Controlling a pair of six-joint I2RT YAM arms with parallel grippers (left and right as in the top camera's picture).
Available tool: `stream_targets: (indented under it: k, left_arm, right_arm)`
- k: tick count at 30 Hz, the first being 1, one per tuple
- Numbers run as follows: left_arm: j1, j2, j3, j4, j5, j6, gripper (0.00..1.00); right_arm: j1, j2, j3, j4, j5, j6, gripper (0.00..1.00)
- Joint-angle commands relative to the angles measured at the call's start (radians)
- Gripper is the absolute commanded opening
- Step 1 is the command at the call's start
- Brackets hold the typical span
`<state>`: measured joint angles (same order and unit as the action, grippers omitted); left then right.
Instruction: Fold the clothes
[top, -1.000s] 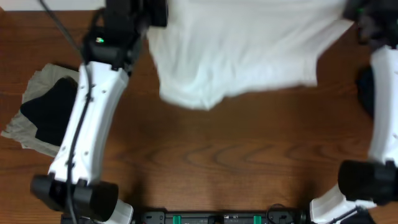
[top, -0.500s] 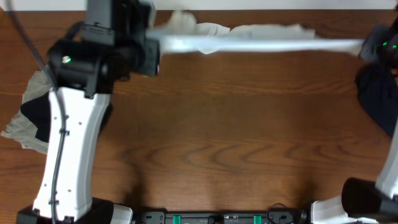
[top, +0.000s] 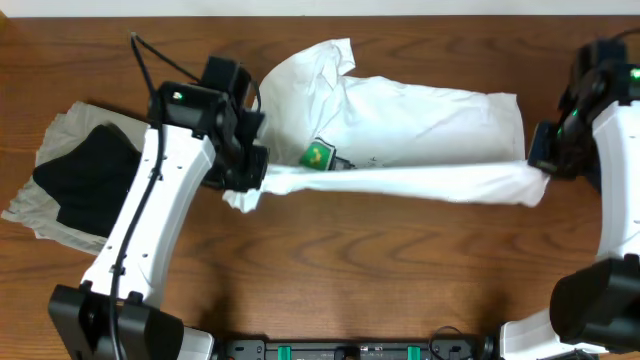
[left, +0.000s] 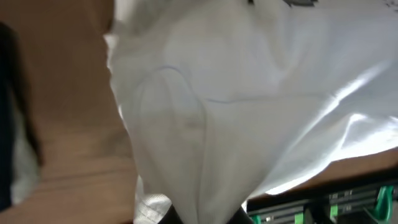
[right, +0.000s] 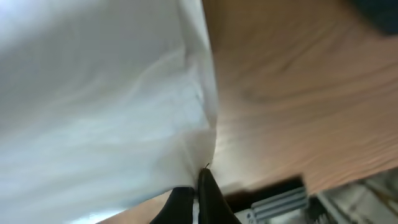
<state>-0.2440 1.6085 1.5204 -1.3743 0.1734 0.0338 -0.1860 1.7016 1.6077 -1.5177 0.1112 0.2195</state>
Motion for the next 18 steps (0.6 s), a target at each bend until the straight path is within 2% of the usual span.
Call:
stream_targets:
  k: [1, 8, 13, 18]
  left_arm:
    - [0.003, -0.002, -0.04, -0.005, 0.079, 0.007, 0.06]
    - [-0.033, -0.002, -0.124, -0.005, 0.088, 0.007, 0.06]
    - [-0.039, -0.002, -0.164, 0.029, 0.083, 0.005, 0.06]
    - [-0.039, -0.002, -0.171, 0.094, -0.068, -0.082, 0.06]
  right_arm:
    - [-0.011, -0.034, -0.112, 0.01, -0.034, 0.012, 0.01]
    - [-0.012, -0.175, -0.349, 0.119, -0.063, 0.045, 0.01]
    - [-0.012, -0.263, -0.422, 0.208, -0.063, 0.053, 0.01]
    - [-0.012, -0.262, -0.425, 0.305, -0.052, 0.045, 0.01]
